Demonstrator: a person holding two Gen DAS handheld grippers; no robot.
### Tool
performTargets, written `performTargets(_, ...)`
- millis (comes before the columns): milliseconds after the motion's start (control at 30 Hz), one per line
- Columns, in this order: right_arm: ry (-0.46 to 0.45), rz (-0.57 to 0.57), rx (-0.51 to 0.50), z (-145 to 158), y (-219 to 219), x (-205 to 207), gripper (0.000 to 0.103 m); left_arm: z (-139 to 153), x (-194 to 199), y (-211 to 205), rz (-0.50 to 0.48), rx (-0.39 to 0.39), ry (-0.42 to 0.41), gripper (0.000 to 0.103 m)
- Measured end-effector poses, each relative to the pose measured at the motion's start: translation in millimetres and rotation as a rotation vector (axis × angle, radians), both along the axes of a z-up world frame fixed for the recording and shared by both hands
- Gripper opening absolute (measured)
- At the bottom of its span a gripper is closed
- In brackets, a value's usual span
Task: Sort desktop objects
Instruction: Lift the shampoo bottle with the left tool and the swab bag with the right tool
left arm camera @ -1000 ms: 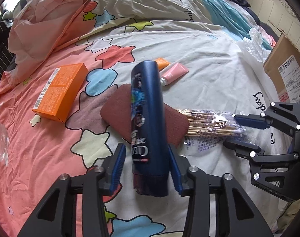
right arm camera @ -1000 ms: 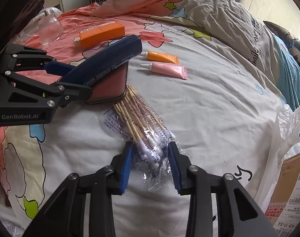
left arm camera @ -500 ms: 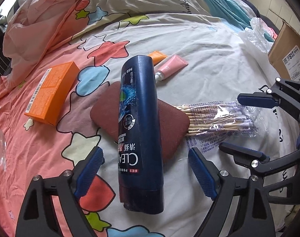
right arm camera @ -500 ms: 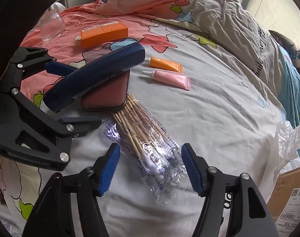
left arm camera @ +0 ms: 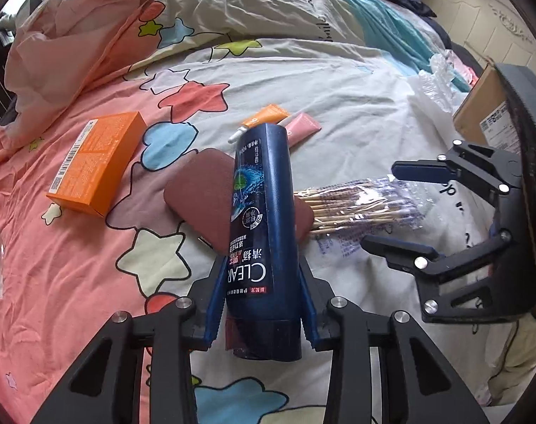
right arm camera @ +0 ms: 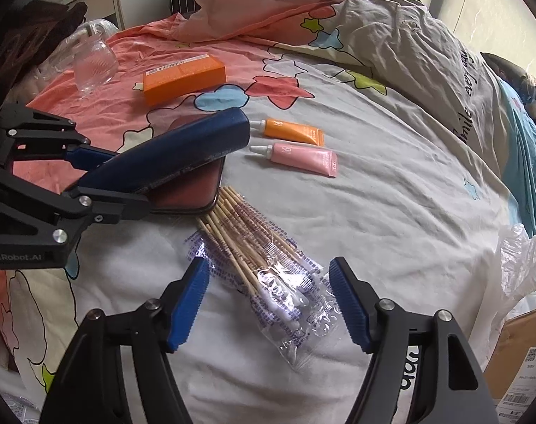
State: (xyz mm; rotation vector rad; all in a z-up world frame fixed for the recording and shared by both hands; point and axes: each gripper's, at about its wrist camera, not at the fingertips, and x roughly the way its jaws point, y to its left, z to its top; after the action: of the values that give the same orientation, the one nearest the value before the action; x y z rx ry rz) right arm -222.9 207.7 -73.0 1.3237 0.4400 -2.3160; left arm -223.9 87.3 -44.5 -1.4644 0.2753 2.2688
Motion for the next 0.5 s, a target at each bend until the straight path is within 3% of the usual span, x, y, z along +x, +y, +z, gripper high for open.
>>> performTargets(200,-0.012,0.018,0.013,-6,-4,-4,0.068,15,15,-10,0.006,0.03,0.021,0.037)
performTargets(333,-0.022,0.026,0.014,-11,-7,-9,0.075,26,21,-17,0.014,0.054,0.03,0.036)
performTargets(467,-0.026,0.04,0.015,-16,-10,-6,0.075,35,25,-21,0.017,0.068,0.041,0.034)
performTargets(500,-0.024,0.044,0.018,-17,-10,-4,0.07,37,26,-22,0.018,0.072,0.042,0.034)
